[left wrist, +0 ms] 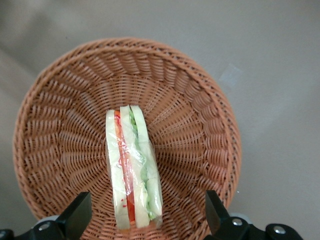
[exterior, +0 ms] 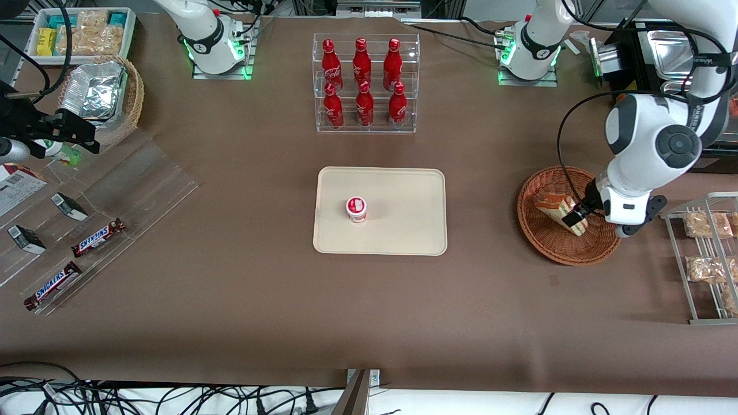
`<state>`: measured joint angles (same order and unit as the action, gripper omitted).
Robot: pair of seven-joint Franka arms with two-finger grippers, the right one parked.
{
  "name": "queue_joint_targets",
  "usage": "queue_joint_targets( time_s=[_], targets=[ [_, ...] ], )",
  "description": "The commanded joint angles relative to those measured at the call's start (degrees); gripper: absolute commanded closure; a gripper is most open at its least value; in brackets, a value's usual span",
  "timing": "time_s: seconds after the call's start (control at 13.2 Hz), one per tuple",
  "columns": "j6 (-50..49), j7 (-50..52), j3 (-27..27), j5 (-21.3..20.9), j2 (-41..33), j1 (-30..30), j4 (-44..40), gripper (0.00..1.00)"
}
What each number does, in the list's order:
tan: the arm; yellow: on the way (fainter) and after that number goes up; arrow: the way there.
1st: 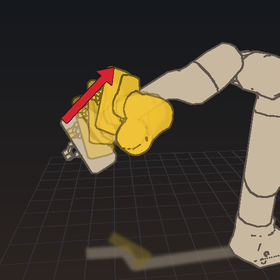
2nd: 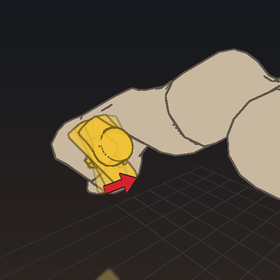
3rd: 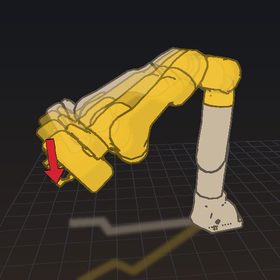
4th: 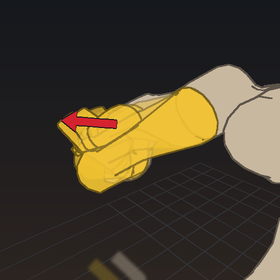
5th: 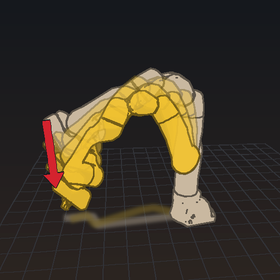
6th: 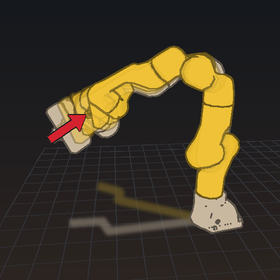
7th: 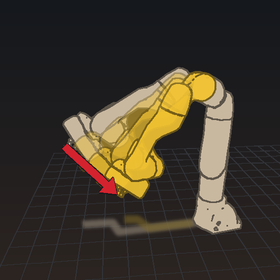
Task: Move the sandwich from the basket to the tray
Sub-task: 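Lower the left gripper and close it on the wrapped sandwich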
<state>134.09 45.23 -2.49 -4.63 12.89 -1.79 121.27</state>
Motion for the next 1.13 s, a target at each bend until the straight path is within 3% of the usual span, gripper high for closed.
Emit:
queue_joint_targets(
  time_s=[0.0, 0.83, 0.91, 0.98, 1.06],
  targets=[
    [5.02, 1.97, -0.15, -1.52, -1.55, -0.06, 5.01, 0.00],
    [14.27, 1.97, 0.03, -1.52, 2.67, -0.94, 8.80, 0.01],
    [14.27, 1.97, 0.03, -1.52, 2.76, -0.94, 8.80, 0.43],
    [14.27, 1.97, 0.11, -1.52, 3.02, -0.94, 8.80, 0.79],
    [14.27, 1.18, 0.11, -1.61, 3.11, -0.94, 8.80, 1.00]
  ],
)
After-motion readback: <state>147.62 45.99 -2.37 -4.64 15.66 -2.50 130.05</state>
